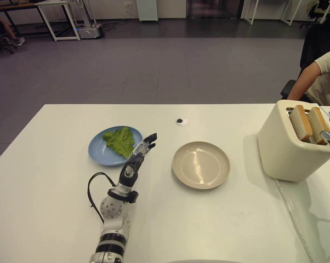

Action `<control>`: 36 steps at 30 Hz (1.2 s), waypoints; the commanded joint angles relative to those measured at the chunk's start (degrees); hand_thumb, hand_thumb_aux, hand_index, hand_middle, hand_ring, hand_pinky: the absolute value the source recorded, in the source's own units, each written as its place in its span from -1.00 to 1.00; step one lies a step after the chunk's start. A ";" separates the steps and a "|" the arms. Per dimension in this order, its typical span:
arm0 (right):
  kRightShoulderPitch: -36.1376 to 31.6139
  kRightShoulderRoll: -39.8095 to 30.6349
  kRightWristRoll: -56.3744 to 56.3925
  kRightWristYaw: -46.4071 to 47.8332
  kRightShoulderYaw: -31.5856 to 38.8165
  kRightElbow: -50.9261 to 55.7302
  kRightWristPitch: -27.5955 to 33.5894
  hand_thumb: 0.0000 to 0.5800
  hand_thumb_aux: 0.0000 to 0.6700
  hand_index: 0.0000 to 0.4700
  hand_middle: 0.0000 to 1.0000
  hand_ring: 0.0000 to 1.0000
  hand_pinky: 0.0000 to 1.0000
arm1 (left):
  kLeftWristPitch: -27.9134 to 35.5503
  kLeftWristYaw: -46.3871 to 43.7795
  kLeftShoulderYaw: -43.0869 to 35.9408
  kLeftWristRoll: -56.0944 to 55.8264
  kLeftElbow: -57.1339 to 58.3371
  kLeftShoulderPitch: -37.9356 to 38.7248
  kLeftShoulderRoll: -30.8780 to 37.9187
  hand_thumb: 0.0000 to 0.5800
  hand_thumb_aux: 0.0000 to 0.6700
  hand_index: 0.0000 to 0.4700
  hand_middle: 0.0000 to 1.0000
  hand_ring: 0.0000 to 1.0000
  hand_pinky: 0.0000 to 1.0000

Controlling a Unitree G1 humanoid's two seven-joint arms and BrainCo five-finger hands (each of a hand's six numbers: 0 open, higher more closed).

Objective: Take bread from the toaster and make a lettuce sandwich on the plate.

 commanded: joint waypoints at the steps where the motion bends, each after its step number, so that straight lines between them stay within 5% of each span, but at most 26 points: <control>1: -0.90 0.37 -0.05 0.41 0.97 0.83 -0.18 -0.50 -0.73 -0.73 -1.00 -1.00 -1.00 | 0.21 0.14 -0.37 0.63 -0.44 0.68 0.59 -1.00 -1.00 -1.00 -1.00 -1.00 -1.00; 2: -1.03 0.43 0.02 0.37 1.15 0.81 -0.22 -0.16 -0.52 -0.52 -1.00 -1.00 -1.00 | 0.15 0.17 -0.39 0.60 -0.46 0.75 0.66 -1.00 -1.00 -1.00 -1.00 -1.00 -1.00; 4: -1.18 0.61 0.06 0.33 1.46 0.50 -0.21 0.06 -0.37 -0.37 -1.00 -1.00 -1.00 | 0.06 0.20 -0.42 0.58 -0.48 0.85 0.75 -1.00 -1.00 -1.00 -1.00 -1.00 -1.00; 5: -1.24 0.69 0.08 0.36 1.55 0.35 -0.24 0.51 0.01 0.01 -1.00 -1.00 -1.00 | 0.01 0.20 -0.44 0.57 -0.50 0.88 0.77 -1.00 -1.00 -1.00 -1.00 -1.00 -1.00; 9: -1.39 0.86 0.16 0.29 1.69 0.21 -0.54 0.74 0.28 0.28 -1.00 -1.00 -1.00 | -0.19 0.13 -0.48 0.48 -0.30 0.85 0.82 -1.00 -1.00 -1.00 -1.00 -1.00 -1.00; 15: -1.81 0.84 0.40 -0.15 1.35 -0.77 -0.59 1.00 1.00 1.00 -1.00 -1.00 -1.00 | -0.31 0.19 -0.42 0.49 -0.41 0.98 0.94 -1.00 -1.00 -1.00 -1.00 -1.00 -1.00; 21: -4.12 0.70 5.11 1.35 -1.63 -4.48 0.75 1.00 1.00 1.00 -1.00 -1.00 -1.00 | -0.63 0.43 -0.38 0.66 -0.57 1.28 1.09 -1.00 -1.00 -1.00 -1.00 -1.00 -1.00; 28: -14.50 -1.07 16.26 6.25 -7.14 -14.61 3.33 1.00 1.00 1.00 -1.00 -1.00 -1.00 | -1.20 1.24 -0.46 1.09 -0.05 1.25 1.00 -1.00 -1.00 -1.00 -1.00 -1.00 -1.00; 36: -16.69 5.54 9.21 13.39 10.78 -31.01 -1.61 1.00 1.00 1.00 -1.00 -1.00 -1.00 | -1.59 0.94 -0.59 0.88 1.81 -0.18 0.86 -1.00 -1.00 -1.00 -1.00 -1.00 -1.00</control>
